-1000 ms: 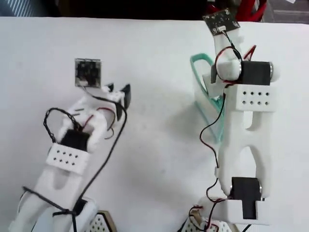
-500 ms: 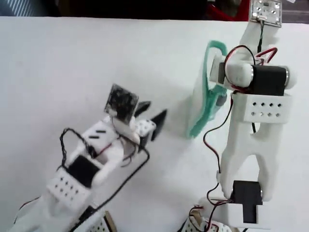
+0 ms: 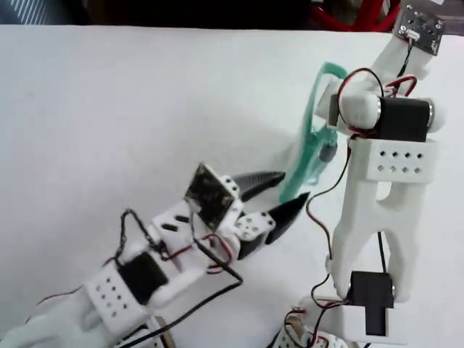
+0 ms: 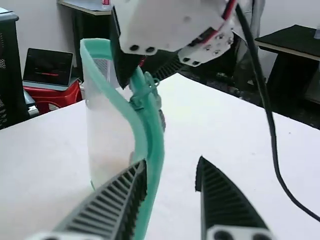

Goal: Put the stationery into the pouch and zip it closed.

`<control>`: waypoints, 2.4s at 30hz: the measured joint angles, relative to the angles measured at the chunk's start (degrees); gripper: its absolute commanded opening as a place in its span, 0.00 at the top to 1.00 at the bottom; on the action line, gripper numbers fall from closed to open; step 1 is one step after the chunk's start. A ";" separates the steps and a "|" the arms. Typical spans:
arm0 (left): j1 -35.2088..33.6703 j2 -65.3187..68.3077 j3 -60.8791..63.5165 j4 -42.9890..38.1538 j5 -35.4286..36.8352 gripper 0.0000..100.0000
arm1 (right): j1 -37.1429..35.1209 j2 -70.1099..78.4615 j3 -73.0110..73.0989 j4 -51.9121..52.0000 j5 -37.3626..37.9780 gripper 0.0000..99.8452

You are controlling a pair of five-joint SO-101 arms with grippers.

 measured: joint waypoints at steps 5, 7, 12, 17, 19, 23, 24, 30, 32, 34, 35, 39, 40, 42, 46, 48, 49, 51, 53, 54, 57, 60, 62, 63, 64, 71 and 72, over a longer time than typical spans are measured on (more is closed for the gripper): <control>-2.90 12.04 -2.46 -5.01 0.09 0.83 | 0.09 0.00 0.00 0.00 0.00 0.98; -2.99 17.41 -5.01 -5.54 0.44 0.85 | -0.09 0.00 0.00 0.00 0.00 0.98; -4.75 24.18 -9.14 -6.42 0.53 0.86 | -0.62 0.00 0.09 -0.09 0.00 0.98; -5.10 24.18 -9.14 -6.95 0.53 0.86 | -0.70 0.00 0.09 -0.09 1.23 0.98; -5.36 24.26 -9.14 -8.79 0.53 0.87 | -0.70 0.00 0.09 -0.09 1.85 0.98; -6.33 24.26 -8.18 -14.86 0.09 0.93 | -0.70 0.00 0.09 -0.09 5.27 0.98; -6.42 24.26 -7.74 -16.44 -1.14 0.95 | -0.70 0.00 0.44 -0.18 6.07 0.98; -6.33 26.20 -4.13 -25.32 -11.78 0.97 | -0.70 -1.58 5.63 -0.70 10.20 0.98; -6.24 27.69 -3.87 -26.90 -12.48 0.97 | -0.62 -1.93 6.86 -0.79 12.13 0.98; -6.24 28.66 -3.78 -27.69 -12.66 0.97 | -0.62 -1.93 7.03 -0.97 14.33 0.98; -6.24 28.84 -3.60 -27.96 -12.66 0.97 | -0.62 -1.93 7.03 -0.97 15.82 0.98; -7.12 28.04 -2.11 -28.75 -12.66 0.97 | -0.70 -2.64 5.19 -0.88 22.15 0.94; -7.21 27.43 -1.67 -28.84 -12.66 0.97 | -0.70 -2.99 4.92 -0.88 23.74 0.90; -7.30 26.02 -0.97 -28.84 -12.66 0.97 | -1.23 -4.40 4.48 -0.53 26.46 0.78; -7.56 23.91 0.18 -28.84 -12.66 0.97 | -1.41 -11.34 2.73 -0.35 32.44 0.69; -8.70 23.91 0.35 -28.75 -12.57 0.97 | -1.85 -17.05 1.05 -0.26 34.64 0.72; -9.23 23.91 0.35 -28.75 -12.57 0.97 | -2.55 -20.04 0.35 -0.26 35.69 0.74; -9.76 23.91 1.05 -28.84 -12.66 0.97 | -4.66 -26.11 -0.18 -0.26 38.59 0.78; -9.76 23.74 1.23 -28.84 -12.66 0.97 | -5.71 -32.00 1.14 -0.26 40.79 0.79; -9.76 23.65 1.41 -28.84 -12.66 0.97 | -5.80 -34.11 2.55 -0.26 41.32 0.78; -9.93 23.65 1.49 -28.84 -12.57 0.97 | -5.36 -38.51 11.60 -0.26 41.93 0.78; -10.02 23.65 1.49 -28.84 -12.57 0.97 | -6.95 -40.70 24.18 -1.32 42.20 0.78; -10.02 23.65 1.49 -28.84 -12.57 0.97 | -8.18 -43.25 32.79 -3.87 42.20 0.78; -10.02 23.65 1.49 -28.84 -12.57 0.97 | -8.44 -44.84 36.84 -5.80 42.20 0.78; -10.02 23.65 1.49 -28.84 -12.57 0.97 | -8.70 -46.68 40.97 -8.35 42.20 0.78; -9.93 23.65 1.49 -28.84 -12.66 0.97 | -8.70 -62.68 68.31 -27.87 42.29 0.78; -9.93 23.65 1.49 -28.84 -12.66 0.97 | -8.79 -64.62 71.03 -29.10 41.67 0.78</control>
